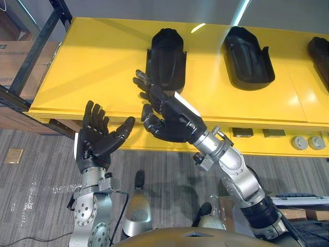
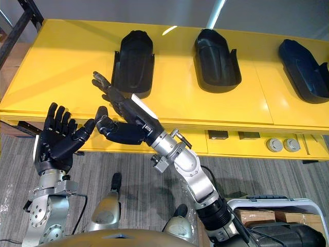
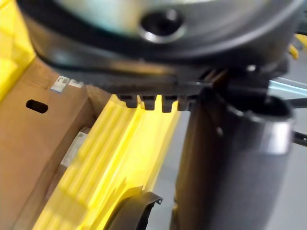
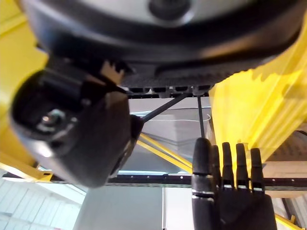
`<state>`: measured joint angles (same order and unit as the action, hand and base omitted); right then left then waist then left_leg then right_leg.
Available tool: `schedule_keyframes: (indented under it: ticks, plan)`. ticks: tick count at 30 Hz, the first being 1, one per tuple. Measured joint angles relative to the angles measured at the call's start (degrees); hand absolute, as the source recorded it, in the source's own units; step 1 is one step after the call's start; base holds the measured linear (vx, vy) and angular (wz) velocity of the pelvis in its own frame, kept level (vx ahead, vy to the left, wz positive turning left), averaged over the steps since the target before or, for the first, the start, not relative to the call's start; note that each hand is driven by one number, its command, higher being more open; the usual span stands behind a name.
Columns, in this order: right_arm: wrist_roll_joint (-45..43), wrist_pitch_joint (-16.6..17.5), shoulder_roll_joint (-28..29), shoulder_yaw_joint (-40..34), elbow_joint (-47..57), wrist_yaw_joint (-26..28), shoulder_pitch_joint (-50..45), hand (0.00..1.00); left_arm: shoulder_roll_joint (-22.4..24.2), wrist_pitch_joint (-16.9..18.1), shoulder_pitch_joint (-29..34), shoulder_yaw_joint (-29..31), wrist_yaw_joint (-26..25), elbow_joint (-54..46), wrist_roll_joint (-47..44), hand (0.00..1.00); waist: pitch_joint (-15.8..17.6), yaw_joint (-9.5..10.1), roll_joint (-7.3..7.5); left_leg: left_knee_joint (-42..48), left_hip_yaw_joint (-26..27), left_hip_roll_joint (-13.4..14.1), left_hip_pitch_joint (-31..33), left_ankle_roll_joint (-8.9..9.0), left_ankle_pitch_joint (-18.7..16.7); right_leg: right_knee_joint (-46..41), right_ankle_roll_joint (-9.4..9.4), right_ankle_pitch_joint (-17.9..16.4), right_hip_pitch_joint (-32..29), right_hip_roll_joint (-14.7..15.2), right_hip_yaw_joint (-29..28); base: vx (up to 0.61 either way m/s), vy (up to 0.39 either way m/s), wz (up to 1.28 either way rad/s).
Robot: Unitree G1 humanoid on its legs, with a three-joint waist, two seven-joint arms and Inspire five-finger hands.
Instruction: Walk over and take three plastic housings, then place them on the shelf
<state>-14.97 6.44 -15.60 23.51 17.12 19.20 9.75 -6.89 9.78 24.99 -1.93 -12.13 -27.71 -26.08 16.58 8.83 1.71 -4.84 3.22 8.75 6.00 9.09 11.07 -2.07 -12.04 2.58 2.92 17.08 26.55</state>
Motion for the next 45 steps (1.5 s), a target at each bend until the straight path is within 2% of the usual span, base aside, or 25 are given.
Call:
schedule_keyframes:
  ticks: [6,17,26,28,30,32,36,45]
  plan:
    - [0.19,-1.13,0.01,-0.04,-5.08,-0.61,-0.01,1.0,0.01,0.81,0.02,0.14,0.04,0.0,0.03,1.0,0.0,0.08,0.01,0.02,-0.05,0.0,0.81,-0.46,0.51,-0.4,0.07,0.0,-0.97,0.05,-0.03,0.0,0.0,0.0]
    - [1.25,-1.98,0.14,-1.67,-8.89,-2.37,-0.03,1.0,0.17,1.41,0.1,0.64,1.5,0.0,1.93,1.0,0.01,-0.3,0.0,0.02,-0.18,0.02,1.59,-0.24,0.59,-1.04,0.16,-0.09,-1.97,0.17,-0.12,-0.03,-0.008,0.0]
    - [1.47,-1.63,2.11,-4.11,-10.91,-4.6,0.03,1.0,0.37,1.46,0.28,1.19,3.04,-0.28,1.86,1.0,0.12,-0.43,-0.15,0.02,-0.53,-0.22,1.78,-0.21,0.57,-1.98,0.21,-0.53,-2.23,0.56,0.18,-0.01,-0.002,0.01]
    - [3.08,-0.53,2.13,-4.32,-11.6,-5.15,0.15,1.0,0.72,1.46,0.31,1.28,3.27,-1.43,1.87,1.0,0.18,-0.42,-0.18,0.02,-0.59,-0.27,1.94,-0.26,0.61,-2.05,0.18,-0.56,-2.35,0.62,0.27,-0.05,-0.013,0.03]
    - [3.37,0.15,2.27,-4.34,-12.07,-5.35,0.33,1.0,1.19,2.18,-0.19,1.81,4.27,-3.61,1.89,1.0,0.19,-0.55,-0.19,0.02,-0.72,-0.27,2.13,-0.32,0.67,-2.19,0.19,-0.56,-2.52,0.63,0.37,-0.03,-0.011,0.03]
    - [3.47,0.52,2.84,-4.33,-12.18,-6.01,0.68,1.0,1.43,5.47,-2.37,2.18,5.62,-8.65,2.01,1.0,0.38,-1.03,-0.48,0.02,-0.93,-0.3,2.73,-0.37,0.9,-2.61,0.26,-0.56,-2.92,0.71,0.46,-0.04,-0.011,0.03]
    - [4.8,0.96,3.13,-4.44,-14.09,-6.31,2.78,1.0,1.57,9.73,-6.34,3.51,7.44,-11.26,2.03,1.0,0.89,-1.49,-1.37,0.01,-1.19,-0.36,2.69,-0.33,1.12,-2.75,0.29,-0.53,-2.89,0.74,0.47,-0.04,-0.015,0.01]
    - [5.71,2.72,4.71,-5.13,-17.02,-8.15,6.59,1.0,2.45,9.87,-6.44,3.56,7.44,-9.93,1.98,1.0,1.76,-1.49,-1.9,0.0,-1.36,-0.37,2.73,-0.7,1.41,-2.72,0.29,-0.57,-2.85,0.71,0.65,-0.01,-0.008,0.0]
